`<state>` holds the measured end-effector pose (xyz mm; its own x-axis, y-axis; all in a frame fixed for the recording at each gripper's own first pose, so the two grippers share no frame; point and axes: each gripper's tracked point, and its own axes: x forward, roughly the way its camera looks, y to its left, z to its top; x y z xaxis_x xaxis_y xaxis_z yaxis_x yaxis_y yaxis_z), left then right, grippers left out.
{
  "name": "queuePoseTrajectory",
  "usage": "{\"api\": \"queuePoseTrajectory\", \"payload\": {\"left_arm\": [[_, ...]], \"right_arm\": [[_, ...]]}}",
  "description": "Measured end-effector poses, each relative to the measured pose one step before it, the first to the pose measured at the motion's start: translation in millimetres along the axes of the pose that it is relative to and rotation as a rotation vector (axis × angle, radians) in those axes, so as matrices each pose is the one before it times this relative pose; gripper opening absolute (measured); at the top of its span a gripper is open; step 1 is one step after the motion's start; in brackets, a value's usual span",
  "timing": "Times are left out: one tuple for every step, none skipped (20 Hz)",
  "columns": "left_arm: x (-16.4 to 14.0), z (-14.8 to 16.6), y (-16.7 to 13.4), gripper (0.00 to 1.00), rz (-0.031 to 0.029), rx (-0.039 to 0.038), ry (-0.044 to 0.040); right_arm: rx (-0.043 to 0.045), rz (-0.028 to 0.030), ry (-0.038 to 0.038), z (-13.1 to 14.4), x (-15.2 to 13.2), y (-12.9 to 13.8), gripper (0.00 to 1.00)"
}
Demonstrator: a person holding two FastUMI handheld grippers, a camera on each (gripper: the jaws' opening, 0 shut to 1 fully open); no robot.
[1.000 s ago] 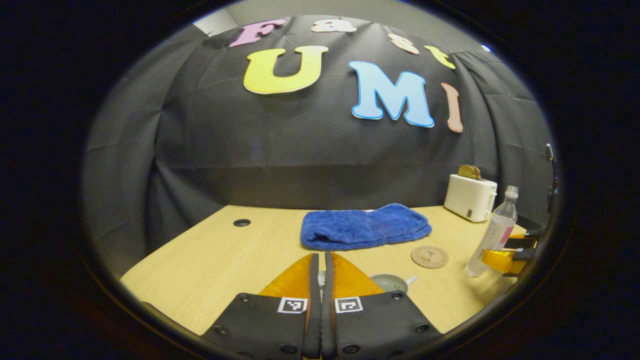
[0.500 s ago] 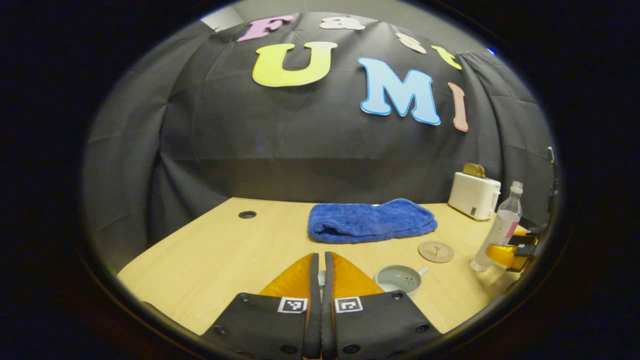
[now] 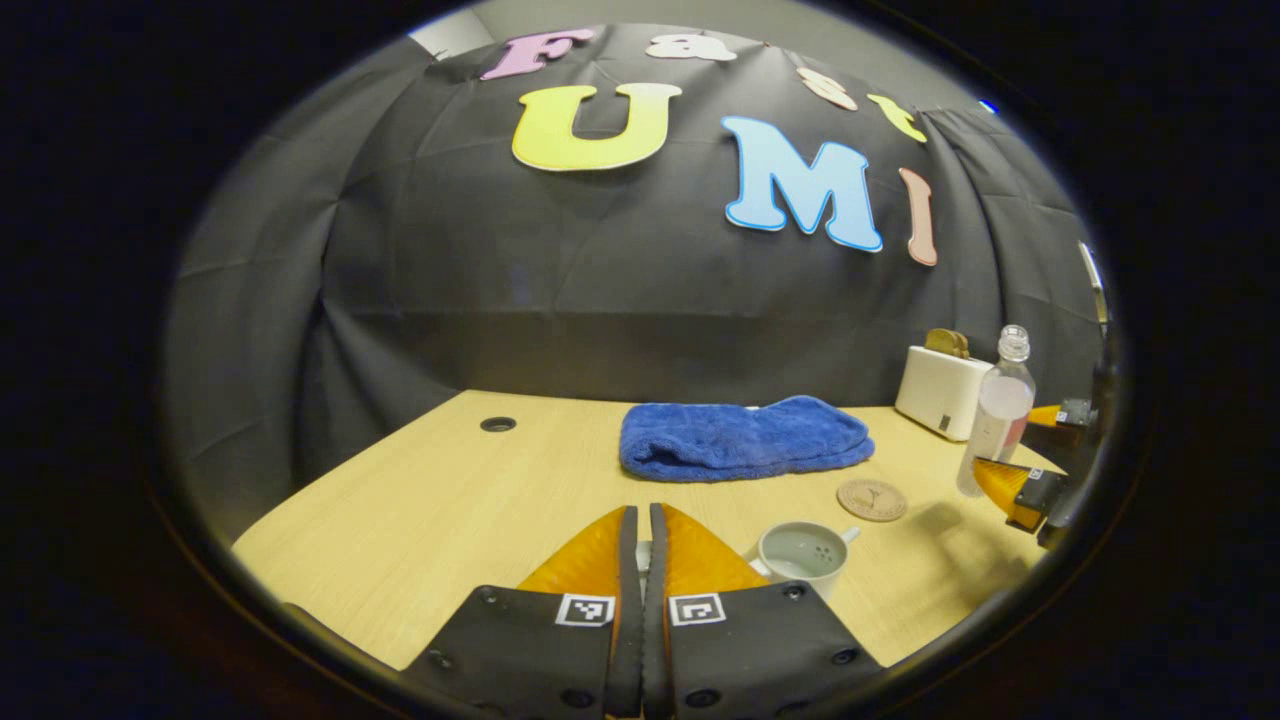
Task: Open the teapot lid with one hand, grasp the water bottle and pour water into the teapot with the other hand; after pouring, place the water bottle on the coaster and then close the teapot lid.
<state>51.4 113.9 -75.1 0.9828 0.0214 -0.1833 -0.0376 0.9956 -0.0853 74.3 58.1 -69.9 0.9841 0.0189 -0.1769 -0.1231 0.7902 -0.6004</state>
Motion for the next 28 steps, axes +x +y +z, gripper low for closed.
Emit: {"api": "queuePoseTrajectory", "payload": {"left_arm": [[-0.70, -1.22, 1.63, 0.06, 0.00077, -0.00022, 0.00072], [-0.59, 0.40, 1.68, 0.06, 0.00174, 0.00033, 0.00018], [-0.20, -1.30, 1.99, 0.06, 0.00172, 0.00053, 0.00137], [-0.39, 0.06, 1.93, 0.06, 0.00220, -0.00052, 0.00102], [-0.06, -1.24, 2.02, 0.06, 0.00278, -0.00132, 0.00072], [-0.91, 0.12, 2.52, 0.06, 0.00205, -0.00261, 0.00067], [0.75, -2.35, 1.54, 0.06, 0.00201, -0.00265, 0.00095], [-0.99, -0.69, 2.23, 0.05, 0.00181, -0.00314, 0.00159], [-0.95, -0.83, 1.38, 0.06, 0.00145, -0.00263, 0.00105], [0.04, -0.52, 2.23, 0.06, 0.00166, -0.00254, 0.00137], [0.02, -2.10, 1.58, 0.06, 0.00262, -0.00215, 0.00152], [0.35, -0.64, 2.14, 0.07, 0.00143, -0.00156, 0.00186], [-0.64, -0.70, 1.31, 0.06, 0.00173, -0.00075, 0.00092], [-1.12, -0.34, 1.94, 0.06, 0.00188, -0.00079, 0.00120], [-0.61, -1.37, 1.32, 0.07, 0.00210, -0.00083, -0.00015], [-1.05, 0.60, 1.99, 0.07, 0.00260, -0.00120, 0.00071], [0.16, -2.12, 1.77, 0.06, 0.00149, -0.00135, 0.00066], [0.70, -0.69, 1.61, 0.07, 0.00104, -0.00157, 0.00241], [-1.27, -1.65, 1.28, 0.06, 0.00132, -0.00082, 0.00244], [-1.21, -1.24, 1.43, 0.07, 0.00154, -0.00067, 0.00192], [1.00, -1.89, 0.62, 0.06, 0.00096, -0.00141, 0.00224], [-0.69, -0.70, 1.31, 0.07, -0.00034, -0.00166, 0.00254], [0.09, -0.96, 0.17, 0.06, 0.00101, -0.00107, 0.00160], [0.55, -0.34, 0.84, 0.06, 0.00098, -0.00069, 0.00104], [-0.31, -1.70, 1.36, 0.06, 0.00020, -0.00072, 0.00129], [-0.08, 0.41, 0.51, 0.06, 0.00123, -0.00095, 0.00018], [0.27, -0.98, 0.80, 0.06, 0.00056, -0.00093, 0.00058], [-0.45, -0.14, 0.70, 0.07, 0.00046, -0.00167, 0.00092]], "right_arm": [[-0.05079, -0.01265, -0.00812, 5.33, 2.17, 0.89, 0.75], [-0.05141, -0.01291, -0.00900, 4.29, 2.26, 0.09, 0.76], [-0.05140, -0.01541, -0.00712, 4.82, 2.45, 0.11, 0.75], [-0.05015, -0.01298, -0.00900, 3.67, 2.14, 0.59, 0.75], [-0.05021, -0.01130, -0.01109, 4.13, 2.70, 1.64, 0.76], [-0.05214, -0.01269, -0.00886, 4.63, 1.71, 0.05, 0.75], [-0.05243, -0.00972, -0.01239, 4.97, 1.74, 1.39, 0.75], [-0.05011, -0.00890, -0.01096, 3.03, 1.05, 2.15, 0.75], [-0.04358, -0.00580, -0.01529, 5.35, 0.89, 1.90, 0.75], [-0.04223, -0.00351, -0.01413, 4.59, -0.82, 1.66, 0.75], [-0.03703, -0.00471, -0.01319, 5.48, -0.43, 2.02, 0.75], [-0.03341, -0.00028, -0.01246, 3.66, 1.26, 2.36, 0.75], [-0.03012, 0.00238, -0.01128, 4.11, -0.30, 3.46, 0.75], [-0.02937, -0.00012, -0.00942, 3.57, 0.88, 3.46, 0.75], [-0.03323, -0.00221, -0.00922, 3.03, 0.74, 1.04, 0.76], [-0.03295, -0.00448, -0.01118, 3.76, 2.53, 0.21, 0.75], [-0.03231, -0.00605, -0.01240, 3.98, 0.62, 0.35, 0.75], [-0.03027, -0.00394, -0.01287, 3.98, 0.48, 0.85, 0.75], [-0.02431, -0.00175, -0.00977, 3.06, 0.46, 0.80, 0.75], [-0.02163, -0.00096, -0.01088, 2.17, 1.38, 1.02, 0.75], [-0.02332, -0.00449, -0.00836, 2.78, 0.17, -0.01, 0.75], [-0.02746, -0.00804, -0.00994, 3.41, 1.06, -1.09, 0.75], [-0.02884, -0.00954, -0.00931, 3.43, -0.30, -2.10, 0.75], [-0.02614, -0.00659, -0.00875, 0.86, 0.49, -2.32, 0.75], [-0.02472, -0.00764, -0.00952, 1.98, 1.27, -1.74, 0.75], [-0.02642, -0.00820, -0.00779, 0.41, 2.60, -0.27, 0.75], [-0.02170, -0.00739, -0.00557, 1.36, 1.04, -2.29, 0.75], [-0.01851, -0.00678, -0.00416, 1.35, 0.25, -1.77, 0.75]]}}
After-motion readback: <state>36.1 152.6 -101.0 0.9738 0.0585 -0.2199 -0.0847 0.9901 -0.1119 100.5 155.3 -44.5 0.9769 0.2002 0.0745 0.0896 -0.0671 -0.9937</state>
